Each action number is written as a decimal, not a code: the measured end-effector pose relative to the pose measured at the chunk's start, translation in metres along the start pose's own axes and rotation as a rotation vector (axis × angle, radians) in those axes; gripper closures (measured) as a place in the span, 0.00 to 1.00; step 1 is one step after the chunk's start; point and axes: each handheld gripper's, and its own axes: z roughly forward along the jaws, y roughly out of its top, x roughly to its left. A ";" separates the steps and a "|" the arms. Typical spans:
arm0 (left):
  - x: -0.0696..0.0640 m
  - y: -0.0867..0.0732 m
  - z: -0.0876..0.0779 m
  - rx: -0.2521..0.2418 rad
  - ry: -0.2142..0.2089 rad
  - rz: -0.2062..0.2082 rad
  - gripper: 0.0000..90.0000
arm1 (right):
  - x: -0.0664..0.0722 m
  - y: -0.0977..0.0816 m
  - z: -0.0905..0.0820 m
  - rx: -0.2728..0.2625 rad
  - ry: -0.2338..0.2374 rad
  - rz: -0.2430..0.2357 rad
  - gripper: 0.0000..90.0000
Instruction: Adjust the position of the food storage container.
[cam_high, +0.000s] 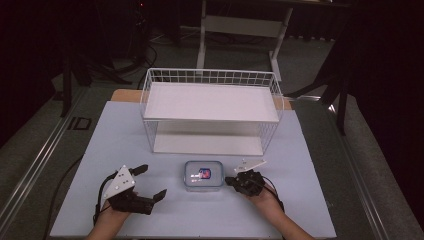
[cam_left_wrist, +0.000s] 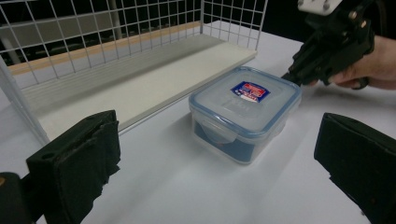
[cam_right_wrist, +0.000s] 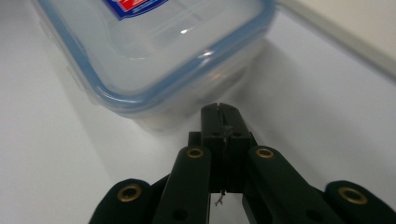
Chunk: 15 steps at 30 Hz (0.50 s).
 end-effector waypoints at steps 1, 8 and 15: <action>0.000 0.000 0.000 0.005 -0.003 -0.001 0.02 | -0.001 0.000 -0.003 -0.002 -0.005 0.000 0.99; -0.002 -0.001 0.005 0.016 -0.047 0.018 0.02 | -0.007 -0.003 -0.034 -0.082 -0.030 0.036 0.79; -0.008 0.002 0.009 0.038 -0.062 0.011 0.02 | 0.003 -0.001 -0.052 -0.126 -0.014 0.026 0.50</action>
